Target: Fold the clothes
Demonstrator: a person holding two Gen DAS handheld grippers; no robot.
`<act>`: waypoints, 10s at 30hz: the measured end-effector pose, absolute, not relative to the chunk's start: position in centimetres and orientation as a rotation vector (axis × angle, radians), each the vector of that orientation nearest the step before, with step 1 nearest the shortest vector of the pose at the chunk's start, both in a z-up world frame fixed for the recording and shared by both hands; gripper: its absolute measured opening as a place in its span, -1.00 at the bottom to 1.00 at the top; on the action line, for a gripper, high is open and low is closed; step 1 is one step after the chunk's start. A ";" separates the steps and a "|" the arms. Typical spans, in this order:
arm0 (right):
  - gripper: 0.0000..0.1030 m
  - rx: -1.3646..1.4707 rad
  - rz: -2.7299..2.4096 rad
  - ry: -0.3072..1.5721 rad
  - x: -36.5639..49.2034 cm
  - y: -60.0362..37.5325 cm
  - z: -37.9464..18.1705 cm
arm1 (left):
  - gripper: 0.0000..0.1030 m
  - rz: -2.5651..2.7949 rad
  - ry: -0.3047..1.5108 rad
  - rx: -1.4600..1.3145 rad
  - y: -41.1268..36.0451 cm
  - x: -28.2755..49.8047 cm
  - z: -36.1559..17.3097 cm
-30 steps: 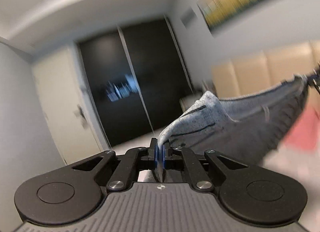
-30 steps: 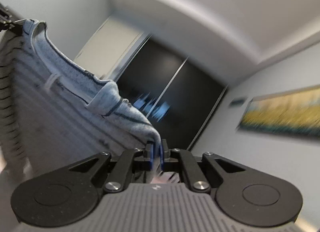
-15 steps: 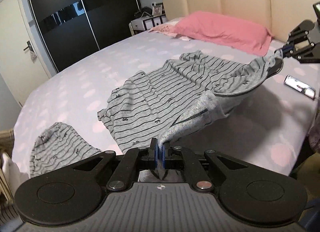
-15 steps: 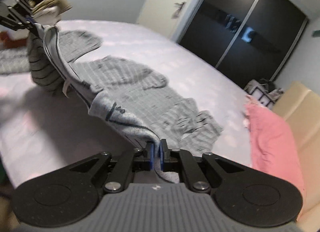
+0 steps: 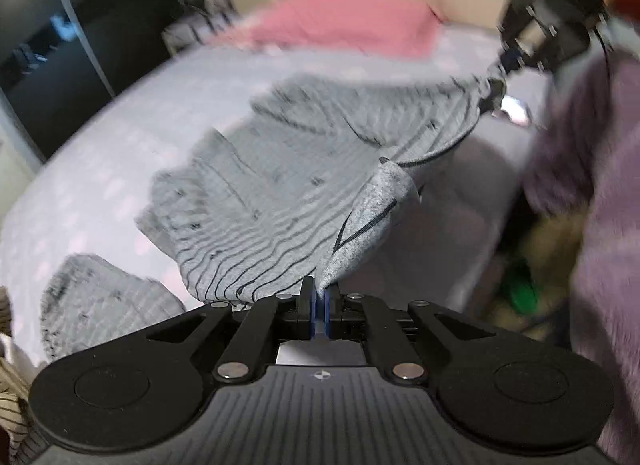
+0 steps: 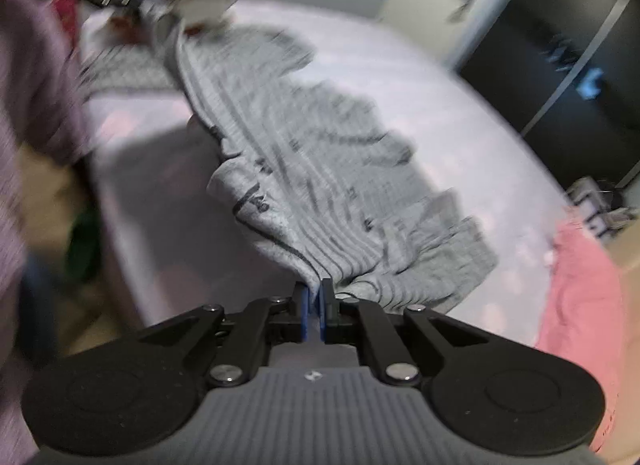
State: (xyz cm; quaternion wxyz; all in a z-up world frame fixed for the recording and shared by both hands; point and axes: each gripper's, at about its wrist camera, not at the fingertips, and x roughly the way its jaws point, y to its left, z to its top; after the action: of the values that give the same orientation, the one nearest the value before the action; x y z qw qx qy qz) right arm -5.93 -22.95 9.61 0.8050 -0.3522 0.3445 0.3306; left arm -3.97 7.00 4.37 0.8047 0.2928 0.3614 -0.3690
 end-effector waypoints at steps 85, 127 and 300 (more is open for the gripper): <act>-0.92 0.056 -0.481 0.833 31.8 -45.2 1.8 | -0.96 0.156 0.713 0.080 18.7 29.4 -1.3; -0.09 0.417 -0.080 0.817 41.0 -37.3 -3.0 | -0.37 -0.099 0.895 -0.378 13.4 41.2 -12.8; 0.38 -0.654 0.298 1.127 9.6 -20.6 -2.2 | -1.00 0.457 0.745 0.167 28.4 7.4 -2.0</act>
State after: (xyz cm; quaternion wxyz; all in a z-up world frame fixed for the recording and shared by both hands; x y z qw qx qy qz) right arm 9.64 -20.60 -2.24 0.7847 -0.3033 0.5226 0.1384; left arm 7.44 28.44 -1.96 0.9027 0.0808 0.3602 0.2210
